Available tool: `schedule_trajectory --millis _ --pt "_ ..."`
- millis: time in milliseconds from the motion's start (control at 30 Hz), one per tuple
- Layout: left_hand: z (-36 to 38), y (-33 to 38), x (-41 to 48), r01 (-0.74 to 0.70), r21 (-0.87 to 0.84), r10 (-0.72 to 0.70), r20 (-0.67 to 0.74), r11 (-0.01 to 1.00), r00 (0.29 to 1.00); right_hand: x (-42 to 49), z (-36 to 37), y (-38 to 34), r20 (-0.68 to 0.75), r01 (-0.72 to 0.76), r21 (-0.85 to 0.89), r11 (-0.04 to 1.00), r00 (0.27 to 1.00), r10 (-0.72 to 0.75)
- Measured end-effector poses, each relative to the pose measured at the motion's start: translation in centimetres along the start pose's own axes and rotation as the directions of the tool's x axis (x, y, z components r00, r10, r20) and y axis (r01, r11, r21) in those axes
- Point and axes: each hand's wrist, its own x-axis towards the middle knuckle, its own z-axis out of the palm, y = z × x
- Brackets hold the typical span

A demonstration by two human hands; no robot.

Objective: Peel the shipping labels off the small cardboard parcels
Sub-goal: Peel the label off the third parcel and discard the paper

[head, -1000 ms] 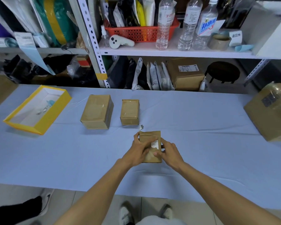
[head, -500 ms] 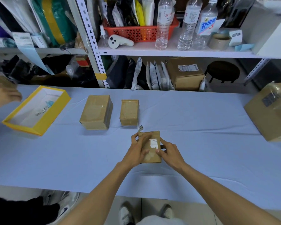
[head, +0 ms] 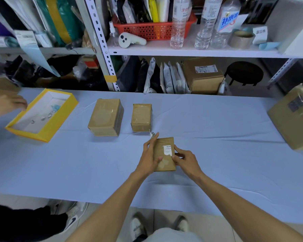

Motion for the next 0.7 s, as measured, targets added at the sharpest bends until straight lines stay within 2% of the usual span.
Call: schedule_trajectory --millis 100,233,300,400,500,600,700 --pt "0.1 -0.4 0.0 -0.05 -0.018 0.049 -0.035 0.999 0.998 -0.1 0.2 0.3 -0.024 -0.003 0.079 0.997 1.0 0.004" --pt "0.2 -0.4 -0.3 -0.049 -0.03 0.048 -0.035 0.998 0.998 -0.6 0.3 -0.1 -0.037 0.002 0.167 0.986 0.999 0.004" --pt "0.2 -0.4 -0.4 -0.059 -0.031 0.058 -0.033 0.998 0.998 -0.7 0.5 0.0 -0.072 -0.013 0.167 0.986 0.997 0.025" --pt "0.2 -0.4 -0.3 -0.064 -0.023 0.064 -0.016 0.998 0.998 -0.7 0.9 -0.2 -0.127 -0.026 0.056 0.998 0.991 0.032" --pt "0.1 -0.6 -0.1 -0.025 -0.046 0.023 -0.03 0.999 0.999 -0.7 0.5 -1.3 -0.05 0.035 -0.148 0.988 0.998 -0.043" --pt "0.3 -0.5 -0.1 -0.01 -0.036 0.009 -0.019 0.999 1.0 -1.0 -0.6 -2.1 0.05 0.07 -0.164 0.984 0.997 -0.062" --pt "0.3 -0.2 -0.1 0.017 -0.013 -0.017 -0.014 1.0 1.0 -1.2 -0.8 -2.3 0.058 0.067 -0.186 0.98 0.997 -0.057"
